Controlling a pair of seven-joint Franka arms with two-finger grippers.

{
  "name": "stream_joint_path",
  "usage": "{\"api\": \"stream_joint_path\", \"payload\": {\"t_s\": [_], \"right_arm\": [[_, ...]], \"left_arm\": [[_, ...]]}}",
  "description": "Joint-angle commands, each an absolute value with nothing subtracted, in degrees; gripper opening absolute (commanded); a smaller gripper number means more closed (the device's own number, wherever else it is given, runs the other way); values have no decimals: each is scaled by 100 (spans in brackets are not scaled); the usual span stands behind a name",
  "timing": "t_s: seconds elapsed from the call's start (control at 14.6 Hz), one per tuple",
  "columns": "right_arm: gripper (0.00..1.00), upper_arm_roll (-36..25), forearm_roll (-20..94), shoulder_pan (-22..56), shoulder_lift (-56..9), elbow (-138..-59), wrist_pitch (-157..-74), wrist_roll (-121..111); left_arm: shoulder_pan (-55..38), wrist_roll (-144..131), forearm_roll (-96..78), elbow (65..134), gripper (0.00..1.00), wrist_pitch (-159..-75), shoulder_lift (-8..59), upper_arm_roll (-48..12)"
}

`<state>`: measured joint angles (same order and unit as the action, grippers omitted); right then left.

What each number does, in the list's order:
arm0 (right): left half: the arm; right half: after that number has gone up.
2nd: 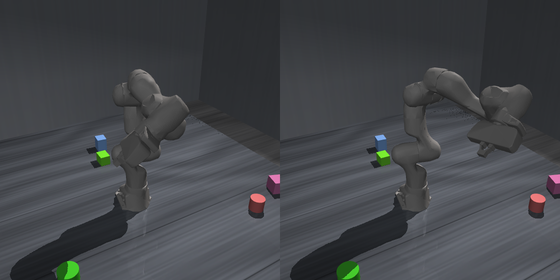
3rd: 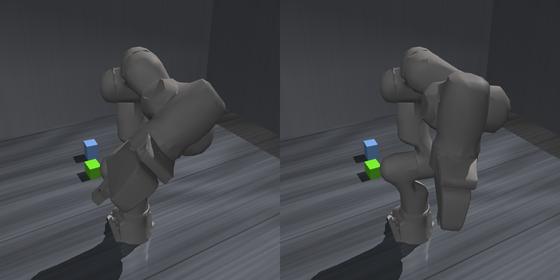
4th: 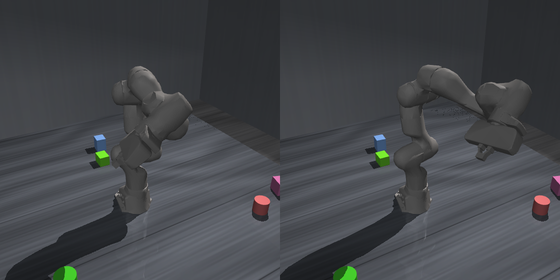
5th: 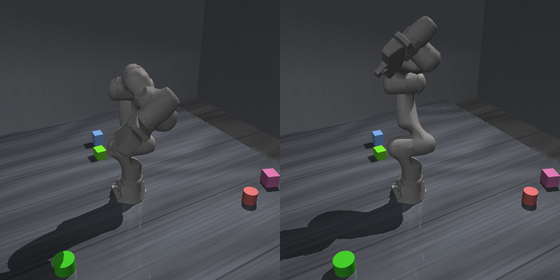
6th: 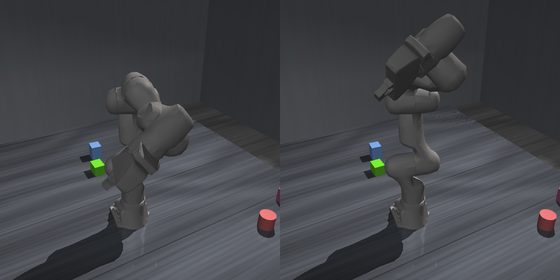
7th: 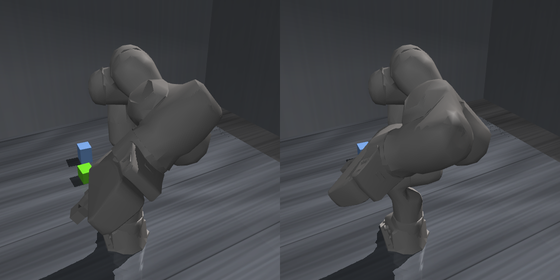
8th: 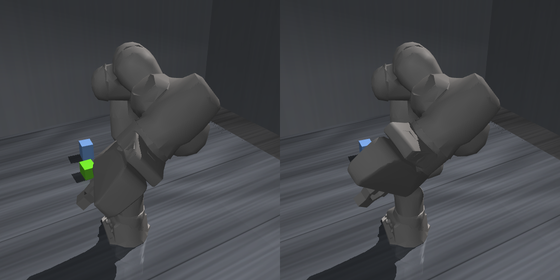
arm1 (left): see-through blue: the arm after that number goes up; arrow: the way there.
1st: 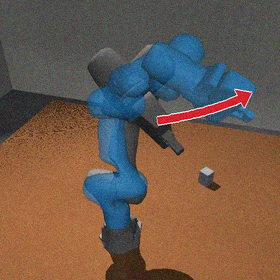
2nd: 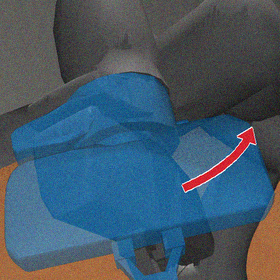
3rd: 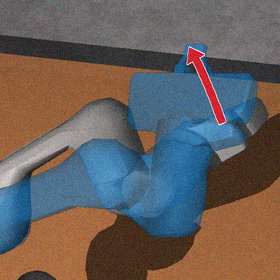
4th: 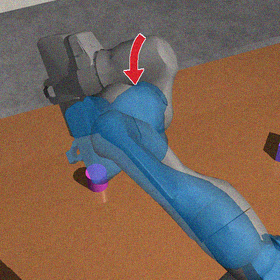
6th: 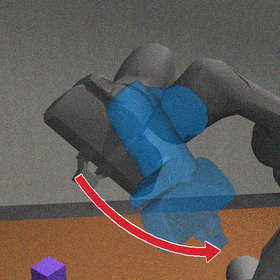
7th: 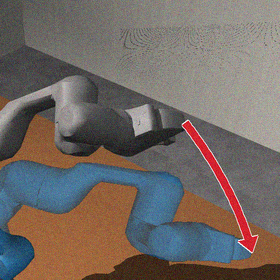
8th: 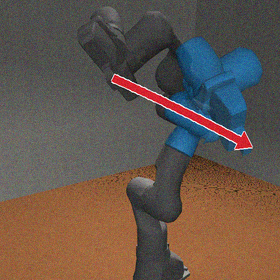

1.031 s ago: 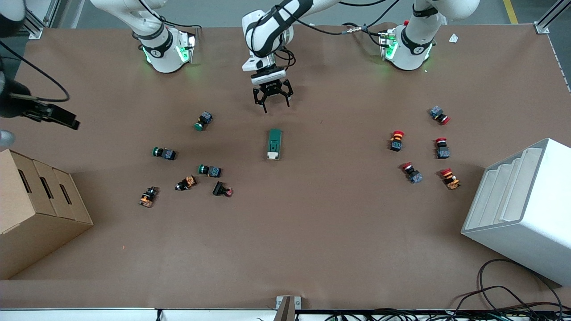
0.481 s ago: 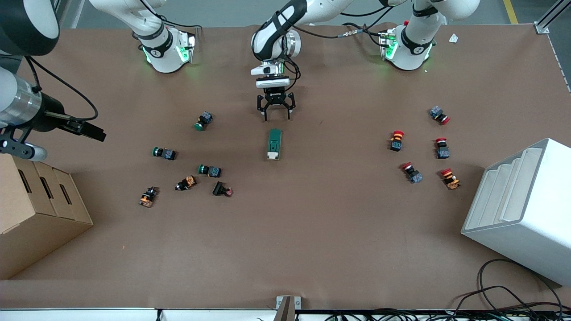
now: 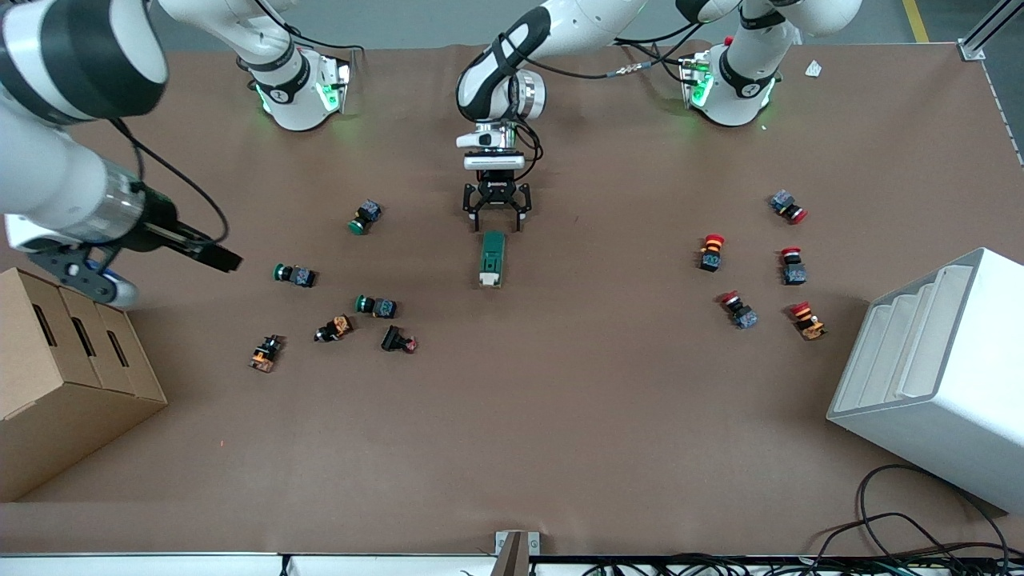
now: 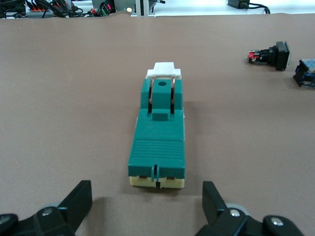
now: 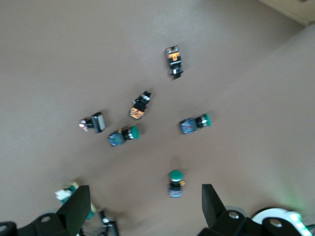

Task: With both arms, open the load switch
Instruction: 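Lower the left gripper onto the switch while the right gripper reaches the handle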

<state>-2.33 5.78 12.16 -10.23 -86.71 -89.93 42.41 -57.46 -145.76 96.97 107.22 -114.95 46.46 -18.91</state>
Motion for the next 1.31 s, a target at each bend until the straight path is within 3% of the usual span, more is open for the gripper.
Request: {"api": "stream_joint_path", "payload": {"t_s": [0.0,1.24], "right_arm": [[100,-264,659,1546,-1265,-8657,-9201,5086],[100,-264,835,3216,-3321,-8139,-10651,9613]], "left_arm": [[-5739,-14643,9809,10696,99,-11566,4684,-1837],[-5757,-14766,10345,10688,99,-11505,4966,-1723]]}}
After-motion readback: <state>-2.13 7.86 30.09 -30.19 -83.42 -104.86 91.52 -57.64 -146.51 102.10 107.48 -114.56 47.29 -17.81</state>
